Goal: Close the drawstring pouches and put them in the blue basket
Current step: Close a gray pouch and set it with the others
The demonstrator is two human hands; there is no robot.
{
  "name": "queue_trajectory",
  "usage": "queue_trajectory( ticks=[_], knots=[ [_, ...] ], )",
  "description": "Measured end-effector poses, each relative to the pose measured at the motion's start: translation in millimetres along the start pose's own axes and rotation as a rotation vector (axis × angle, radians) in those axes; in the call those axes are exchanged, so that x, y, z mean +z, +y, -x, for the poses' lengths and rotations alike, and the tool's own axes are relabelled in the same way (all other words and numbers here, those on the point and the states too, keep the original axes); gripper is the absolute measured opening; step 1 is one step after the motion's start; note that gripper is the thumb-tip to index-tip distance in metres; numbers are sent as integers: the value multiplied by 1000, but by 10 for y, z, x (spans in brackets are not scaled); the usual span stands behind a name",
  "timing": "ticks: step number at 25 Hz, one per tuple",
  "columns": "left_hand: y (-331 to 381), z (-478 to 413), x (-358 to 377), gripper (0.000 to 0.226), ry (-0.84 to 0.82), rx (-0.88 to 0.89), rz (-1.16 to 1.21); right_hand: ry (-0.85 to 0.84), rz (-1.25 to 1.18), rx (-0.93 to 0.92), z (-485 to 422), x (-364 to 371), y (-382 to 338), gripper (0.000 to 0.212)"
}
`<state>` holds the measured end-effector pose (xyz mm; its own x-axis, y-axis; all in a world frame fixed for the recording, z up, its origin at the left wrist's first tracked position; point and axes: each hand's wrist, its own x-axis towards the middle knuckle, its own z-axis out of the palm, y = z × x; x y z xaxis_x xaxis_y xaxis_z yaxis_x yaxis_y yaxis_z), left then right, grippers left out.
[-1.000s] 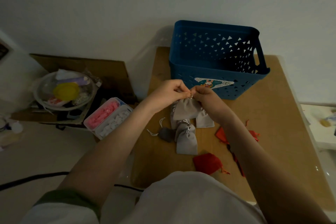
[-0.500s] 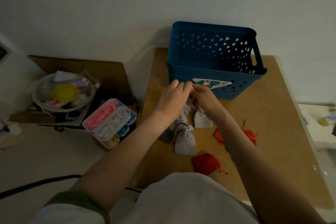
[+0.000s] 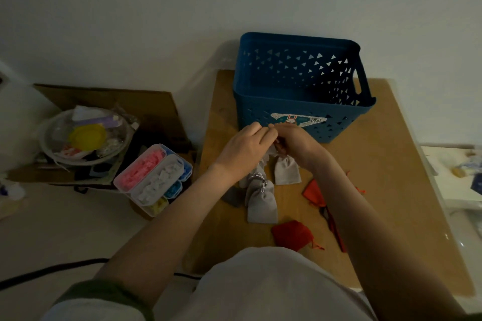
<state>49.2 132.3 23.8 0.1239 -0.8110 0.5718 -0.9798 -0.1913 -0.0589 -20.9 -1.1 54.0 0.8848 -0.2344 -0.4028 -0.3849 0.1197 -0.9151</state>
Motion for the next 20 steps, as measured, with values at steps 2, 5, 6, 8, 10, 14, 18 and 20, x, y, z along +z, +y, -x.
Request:
queue_trajectory(
  ticks=[2, 5, 6, 8, 10, 14, 18, 20],
  knots=[
    [13, -4, 6, 23, 15, -31, 25, -16, 9, -25, 6, -35, 17, 21],
    [24, 21, 23, 24, 44, -97, 29, -93, -49, -19, -27, -68, 51, 16],
    [25, 35, 31, 28, 35, -100, 36, -98, -48, -20, -30, -75, 63, 16],
    [31, 62, 18, 28, -5, -73, 21, -109, -29, -25, -30, -78, 95, 17],
    [56, 53, -7, 21, -77, -120, 67, -107, -4, -18, -40, -88, 130, 19],
    [86, -61, -17, 18, -290, -825, 638, -113, 27, 14, -67, -155, 188, 20],
    [72, -128, -13, 34, -133, -1164, 858, -116, -64, 8, -26, -155, 194, 23],
    [86, -137, 1, 30, -98, -1161, 811, -100, -117, -9, -12, -144, 212, 24]
  ],
)
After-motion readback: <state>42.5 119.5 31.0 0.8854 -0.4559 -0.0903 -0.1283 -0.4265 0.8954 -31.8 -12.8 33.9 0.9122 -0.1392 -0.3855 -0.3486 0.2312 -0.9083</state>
